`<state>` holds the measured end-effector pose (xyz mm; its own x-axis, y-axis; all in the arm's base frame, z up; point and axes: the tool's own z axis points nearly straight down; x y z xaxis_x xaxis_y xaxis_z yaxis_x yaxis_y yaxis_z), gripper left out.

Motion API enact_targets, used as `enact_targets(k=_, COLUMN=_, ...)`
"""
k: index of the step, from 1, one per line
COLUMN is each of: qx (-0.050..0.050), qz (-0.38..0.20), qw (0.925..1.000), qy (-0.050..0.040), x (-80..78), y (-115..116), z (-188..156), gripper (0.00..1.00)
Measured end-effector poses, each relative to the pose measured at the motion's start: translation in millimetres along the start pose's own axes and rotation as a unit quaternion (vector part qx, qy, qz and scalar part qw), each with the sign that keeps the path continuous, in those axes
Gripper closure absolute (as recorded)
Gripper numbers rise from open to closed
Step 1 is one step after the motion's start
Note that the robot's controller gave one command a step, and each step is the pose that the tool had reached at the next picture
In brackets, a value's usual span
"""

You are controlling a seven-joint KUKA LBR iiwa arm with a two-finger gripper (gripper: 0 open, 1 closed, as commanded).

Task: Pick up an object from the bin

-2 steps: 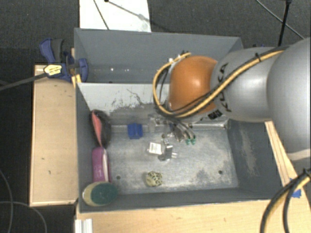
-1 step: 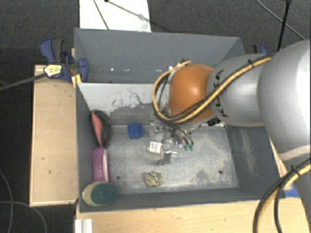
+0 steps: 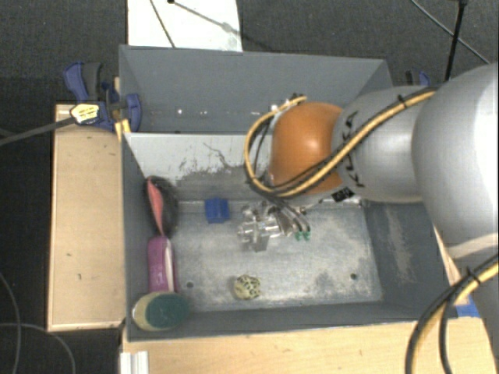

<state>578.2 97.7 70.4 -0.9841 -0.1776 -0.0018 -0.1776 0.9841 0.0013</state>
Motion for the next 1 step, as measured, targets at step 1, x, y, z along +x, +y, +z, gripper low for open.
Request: enact_targets(k=1, qx=0.001, qz=-0.008, qw=1.0000, qy=-0.0047, x=14.2, y=5.5, z=-162.2, gripper=1.00)
